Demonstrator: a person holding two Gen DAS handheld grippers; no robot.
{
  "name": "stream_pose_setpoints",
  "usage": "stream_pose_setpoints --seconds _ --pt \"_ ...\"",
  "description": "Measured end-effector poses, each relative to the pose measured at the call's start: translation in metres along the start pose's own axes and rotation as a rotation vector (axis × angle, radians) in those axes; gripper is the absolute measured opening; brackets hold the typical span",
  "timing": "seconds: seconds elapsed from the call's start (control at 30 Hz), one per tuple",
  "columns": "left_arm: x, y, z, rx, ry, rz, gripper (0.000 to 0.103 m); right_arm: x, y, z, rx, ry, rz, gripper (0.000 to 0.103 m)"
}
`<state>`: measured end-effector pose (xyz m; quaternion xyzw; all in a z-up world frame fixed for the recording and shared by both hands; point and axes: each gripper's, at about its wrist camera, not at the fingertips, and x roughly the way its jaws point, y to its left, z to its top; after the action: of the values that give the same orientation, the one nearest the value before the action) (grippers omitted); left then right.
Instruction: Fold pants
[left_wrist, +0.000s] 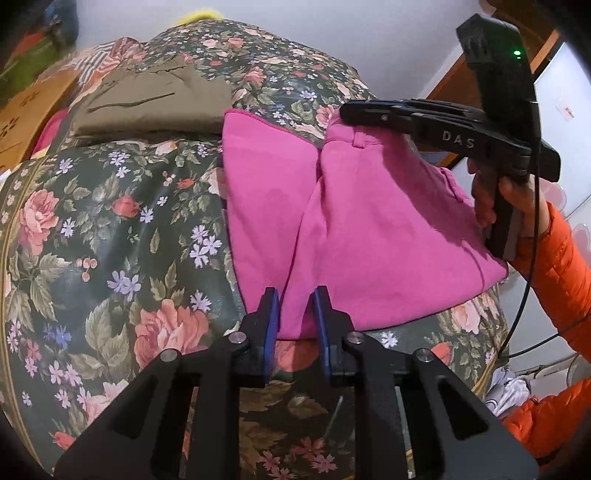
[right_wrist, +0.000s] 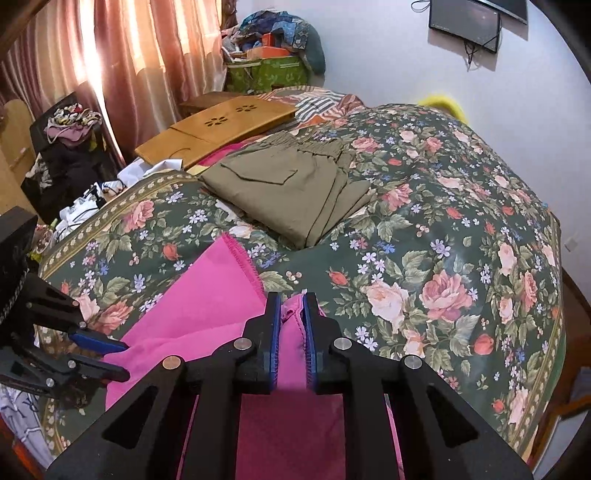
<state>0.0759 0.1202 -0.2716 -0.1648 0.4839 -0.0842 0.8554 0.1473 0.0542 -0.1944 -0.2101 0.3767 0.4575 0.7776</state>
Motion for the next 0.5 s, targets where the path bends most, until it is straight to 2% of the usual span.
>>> stream_pose_setpoints --seconds 0.1,0.5 --pt "0.0003 -0.0009 -0.0030 0.025 -0.001 0.052 0.019 -0.0045 0.0002 -0.0010 0.000 -0.015 -0.013 0.010" --pt "0.0039 -0.0026 -0.0046 0.028 0.001 0.072 0.020 -0.0031 -0.0043 -0.0043 0.038 -0.002 -0.032 0.010"
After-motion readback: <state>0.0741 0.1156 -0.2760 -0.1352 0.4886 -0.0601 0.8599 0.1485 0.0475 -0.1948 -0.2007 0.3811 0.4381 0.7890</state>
